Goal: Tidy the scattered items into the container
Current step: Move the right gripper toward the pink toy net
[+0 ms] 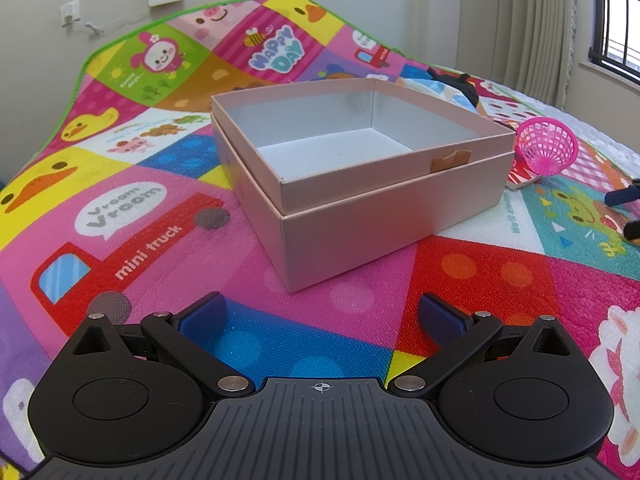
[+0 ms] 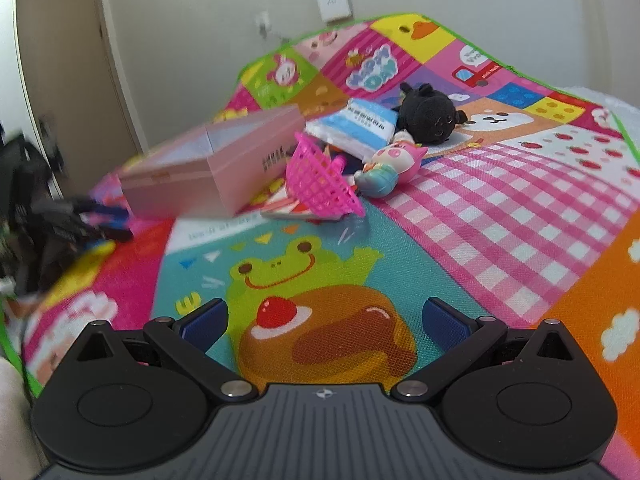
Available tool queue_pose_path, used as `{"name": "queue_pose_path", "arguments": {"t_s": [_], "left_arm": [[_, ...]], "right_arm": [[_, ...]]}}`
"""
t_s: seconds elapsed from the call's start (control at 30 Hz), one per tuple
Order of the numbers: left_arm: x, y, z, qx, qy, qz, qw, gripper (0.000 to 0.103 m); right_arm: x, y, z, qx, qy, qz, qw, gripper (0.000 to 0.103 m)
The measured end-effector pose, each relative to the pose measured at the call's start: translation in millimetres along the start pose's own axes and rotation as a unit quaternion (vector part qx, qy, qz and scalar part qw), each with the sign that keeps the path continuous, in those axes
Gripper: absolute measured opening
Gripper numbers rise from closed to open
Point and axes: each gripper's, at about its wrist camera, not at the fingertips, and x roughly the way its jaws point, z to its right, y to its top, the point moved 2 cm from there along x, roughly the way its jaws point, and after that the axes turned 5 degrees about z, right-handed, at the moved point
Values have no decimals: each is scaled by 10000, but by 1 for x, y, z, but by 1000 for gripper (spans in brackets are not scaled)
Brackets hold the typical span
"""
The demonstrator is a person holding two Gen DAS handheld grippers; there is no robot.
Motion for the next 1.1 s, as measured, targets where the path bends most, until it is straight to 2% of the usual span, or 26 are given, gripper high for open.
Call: {"name": "queue_pose_path", "arguments": {"t_s": [0.1,0.2,0.27,0.4,0.5,0.53,0.6,0.67,0.73,0.8,0.87,0.93,1.0,1.03,1.1], "left_arm": [[1,1,2,66,7,-84,9999,103],[4,7,2,144,-31,-271,9995,103],[7,12,2,241,-77,-442,9987,103],[11,31,8,581,44,-759,9954,103],[-1,55,14,752,220,-680,9946,103],[-9,66,17,767,228,-532,9954,103],[-28,90,27,794,256,-164,9964,103],[-42,111,38,811,254,124,9963,103],[-57,133,50,603,280,394,9970,103],[-66,149,62,227,326,420,9983,103],[-75,158,70,-373,439,188,9982,103],[-85,157,77,-1174,511,-104,9917,103],[-95,145,88,-1785,243,-127,9835,103],[-95,139,93,-1765,109,-116,9842,103],[-89,130,110,-1158,14,-295,9928,103]], "right_arm": [[8,8,-9,-330,-105,-510,9981,103],[20,20,-14,-58,-299,-984,9947,103],[32,25,-25,-290,-511,-1362,9889,103],[43,28,-41,-535,-678,-1718,9813,103],[46,43,-45,-439,-650,-1986,9769,103],[43,52,-50,-494,-762,-1829,9789,103],[30,78,-62,-703,-1125,-1119,9848,103],[19,105,-75,-701,-1253,-598,9878,103],[17,124,-88,-616,-1232,-397,9897,103],[27,132,-98,-380,-1146,-589,9909,102],[41,131,-115,-268,-1138,-915,9889,93],[51,126,-123,-437,-1208,-1091,9857,84],[60,122,-126,-734,-1346,-1160,9813,81],[65,122,-130,-890,-1415,-1206,9785,75],[78,124,-128,-1111,-1504,-1316,9735,65]]}}
